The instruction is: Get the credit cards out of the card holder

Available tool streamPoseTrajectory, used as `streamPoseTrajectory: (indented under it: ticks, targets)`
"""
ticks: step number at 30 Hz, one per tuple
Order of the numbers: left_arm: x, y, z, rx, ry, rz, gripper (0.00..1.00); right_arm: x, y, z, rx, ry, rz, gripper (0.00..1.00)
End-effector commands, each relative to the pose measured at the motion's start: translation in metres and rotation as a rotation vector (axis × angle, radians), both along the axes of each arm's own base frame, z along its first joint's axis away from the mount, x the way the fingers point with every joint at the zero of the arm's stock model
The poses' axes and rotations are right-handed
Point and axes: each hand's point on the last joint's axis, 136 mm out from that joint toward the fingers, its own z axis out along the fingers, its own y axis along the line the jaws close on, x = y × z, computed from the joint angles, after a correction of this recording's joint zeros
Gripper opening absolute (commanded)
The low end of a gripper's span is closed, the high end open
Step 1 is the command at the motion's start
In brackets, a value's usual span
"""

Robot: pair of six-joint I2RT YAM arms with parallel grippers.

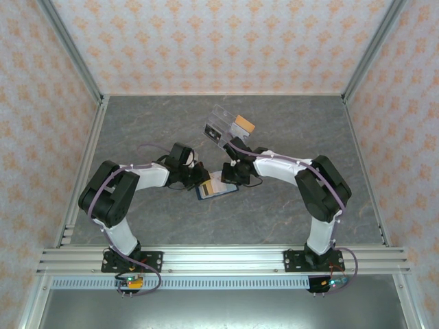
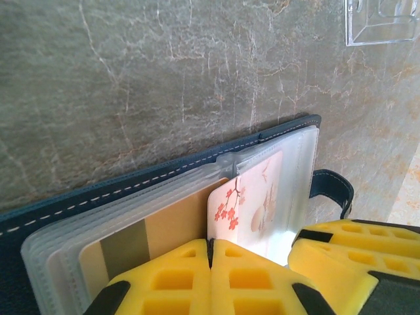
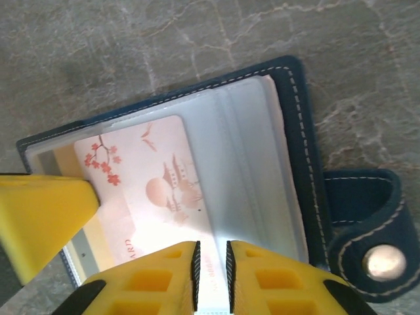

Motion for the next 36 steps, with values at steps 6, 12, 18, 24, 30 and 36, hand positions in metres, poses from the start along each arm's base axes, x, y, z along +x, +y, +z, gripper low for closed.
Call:
streamPoseTrajectory:
  ticks: [6,12,18,24,30,36]
  targets:
    - [-0.001,0.004,0.004,-0.003,-0.002,0.008,0.0,0.011,0.005,-0.003,-0.038,0.011,0.001,0.28]
    - [0.001,0.003,0.005,-0.014,0.0,0.012,0.02,0.008,0.005,-0.015,-0.058,0.051,0.004,0.31]
    - [0.002,-0.001,0.006,-0.045,0.006,0.024,0.14,0.004,0.009,-0.021,-0.037,0.077,0.02,0.31]
    - [0.006,-0.009,0.009,-0.093,0.002,0.015,0.19,0.001,0.014,-0.022,-0.008,0.094,0.035,0.3]
    - [0.005,-0.007,0.01,-0.074,-0.001,0.009,0.11,0.002,0.01,-0.024,-0.034,0.091,0.023,0.29]
    - [0.0,0.007,0.012,-0.011,-0.011,0.007,0.0,0.005,-0.001,-0.025,-0.076,0.072,-0.011,0.28]
